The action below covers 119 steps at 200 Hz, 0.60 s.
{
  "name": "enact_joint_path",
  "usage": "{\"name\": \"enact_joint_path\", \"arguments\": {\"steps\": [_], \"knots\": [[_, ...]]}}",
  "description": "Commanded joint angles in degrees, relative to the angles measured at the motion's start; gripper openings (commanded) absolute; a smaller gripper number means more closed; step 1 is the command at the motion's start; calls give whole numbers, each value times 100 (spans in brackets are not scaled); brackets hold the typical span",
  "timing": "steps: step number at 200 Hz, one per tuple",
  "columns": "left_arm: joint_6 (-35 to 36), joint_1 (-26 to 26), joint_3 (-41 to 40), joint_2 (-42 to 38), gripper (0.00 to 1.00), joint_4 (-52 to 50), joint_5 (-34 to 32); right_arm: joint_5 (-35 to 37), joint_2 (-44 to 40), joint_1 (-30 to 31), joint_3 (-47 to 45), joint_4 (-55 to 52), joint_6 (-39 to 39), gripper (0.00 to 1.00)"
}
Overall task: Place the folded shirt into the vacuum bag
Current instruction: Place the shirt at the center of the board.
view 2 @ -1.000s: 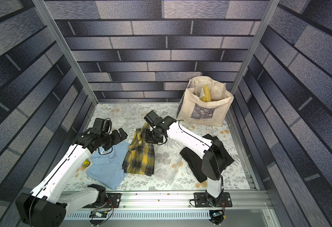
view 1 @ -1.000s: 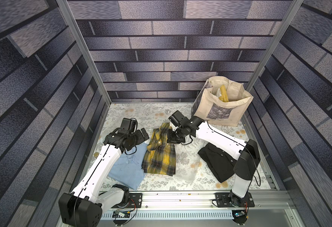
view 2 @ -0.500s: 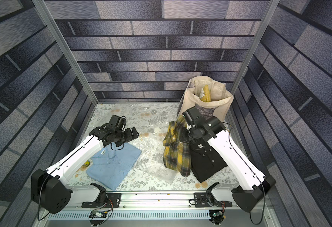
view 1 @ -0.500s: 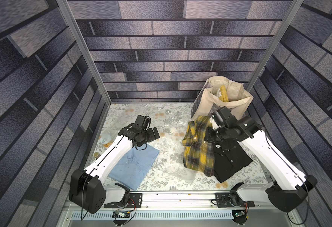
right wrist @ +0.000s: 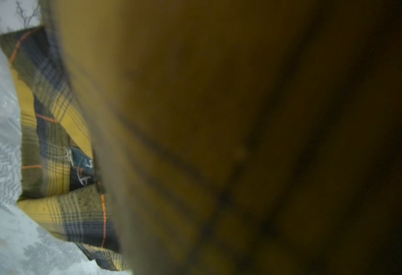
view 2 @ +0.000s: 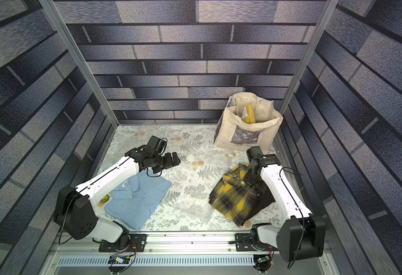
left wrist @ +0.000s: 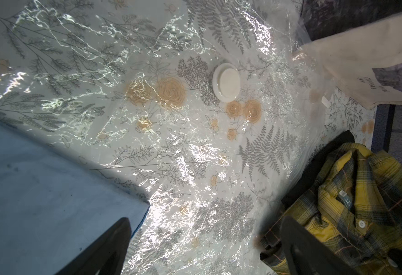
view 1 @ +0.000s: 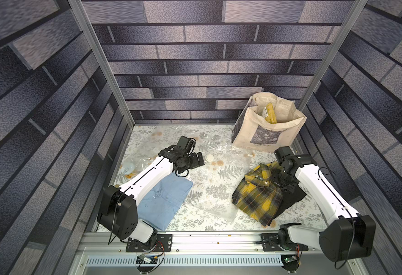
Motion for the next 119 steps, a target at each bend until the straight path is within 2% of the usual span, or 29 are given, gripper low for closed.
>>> {"name": "enact_joint_path", "arguments": {"steps": [1, 10, 34, 67, 96, 119], "knots": [[151, -30, 136, 141, 100, -15, 26, 99, 42, -387, -443, 391, -19, 37], [151, -30, 153, 221, 100, -13, 25, 99, 176, -485, -542, 467, -50, 47], [186, -30, 296, 349, 100, -99, -29, 885, 250, -481, -250, 177, -15, 71], [253, 12, 479, 471, 100, -273, -241, 1803, 296, -474, 738, -673, 1, 95], [256, 66, 660, 617, 100, -358, -376, 2129, 296, -223, 1420, -1065, -133, 99], [251, 132, 1011, 994, 100, -383, -486, 1694, 717, 799, 1777, -1080, -163, 95]]}}
